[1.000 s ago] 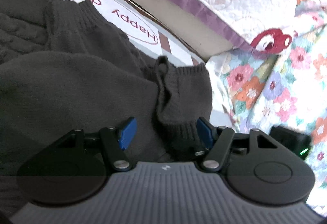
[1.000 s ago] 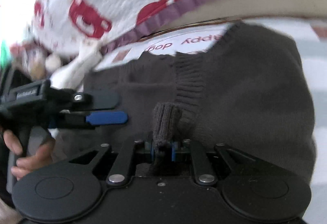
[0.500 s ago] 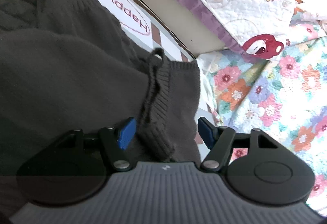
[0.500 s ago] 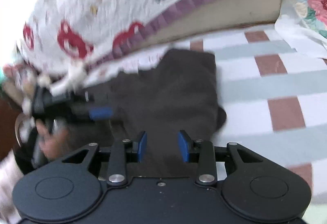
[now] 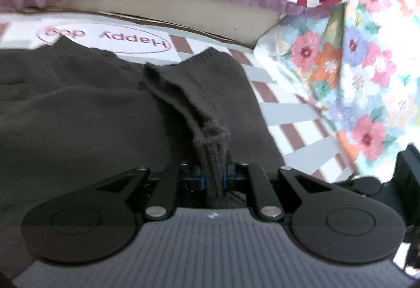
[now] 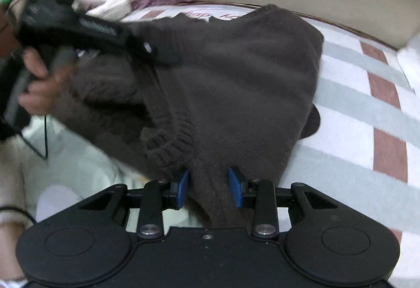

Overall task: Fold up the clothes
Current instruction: 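Grasp the ribbed collar with the left tool while the right tool folds the sweater over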

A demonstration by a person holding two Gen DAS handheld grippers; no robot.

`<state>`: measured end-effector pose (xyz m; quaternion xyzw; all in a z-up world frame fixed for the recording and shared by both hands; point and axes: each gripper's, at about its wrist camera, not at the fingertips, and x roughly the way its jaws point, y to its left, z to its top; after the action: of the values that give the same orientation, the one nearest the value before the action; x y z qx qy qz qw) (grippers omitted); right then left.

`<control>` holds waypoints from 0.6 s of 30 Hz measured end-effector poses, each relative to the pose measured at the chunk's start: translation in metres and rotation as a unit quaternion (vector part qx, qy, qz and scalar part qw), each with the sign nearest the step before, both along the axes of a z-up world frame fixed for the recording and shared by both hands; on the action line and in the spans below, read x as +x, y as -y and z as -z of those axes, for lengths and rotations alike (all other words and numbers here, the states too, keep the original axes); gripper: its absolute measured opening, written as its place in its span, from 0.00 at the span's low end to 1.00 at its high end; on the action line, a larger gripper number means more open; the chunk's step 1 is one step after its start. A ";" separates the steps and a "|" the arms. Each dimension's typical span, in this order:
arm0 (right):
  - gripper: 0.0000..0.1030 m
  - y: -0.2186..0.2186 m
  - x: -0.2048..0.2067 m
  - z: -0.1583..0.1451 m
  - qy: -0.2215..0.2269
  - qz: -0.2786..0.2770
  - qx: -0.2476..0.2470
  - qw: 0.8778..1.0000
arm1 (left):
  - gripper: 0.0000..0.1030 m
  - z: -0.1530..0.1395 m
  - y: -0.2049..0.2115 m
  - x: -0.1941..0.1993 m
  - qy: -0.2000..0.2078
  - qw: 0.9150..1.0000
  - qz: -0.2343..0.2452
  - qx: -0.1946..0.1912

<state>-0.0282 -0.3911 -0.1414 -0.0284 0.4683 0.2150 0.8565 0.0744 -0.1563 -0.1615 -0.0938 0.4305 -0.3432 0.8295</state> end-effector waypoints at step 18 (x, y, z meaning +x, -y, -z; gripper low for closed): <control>0.34 -0.004 0.051 -0.032 -0.008 0.020 0.056 0.998 | 0.14 0.045 -0.023 0.030 -0.123 0.991 -0.041 -0.026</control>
<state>0.0231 -0.3866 -0.1097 0.0303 0.4626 0.2242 0.8572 0.1047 -0.1337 -0.2068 -0.1742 0.5157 -0.3057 0.7812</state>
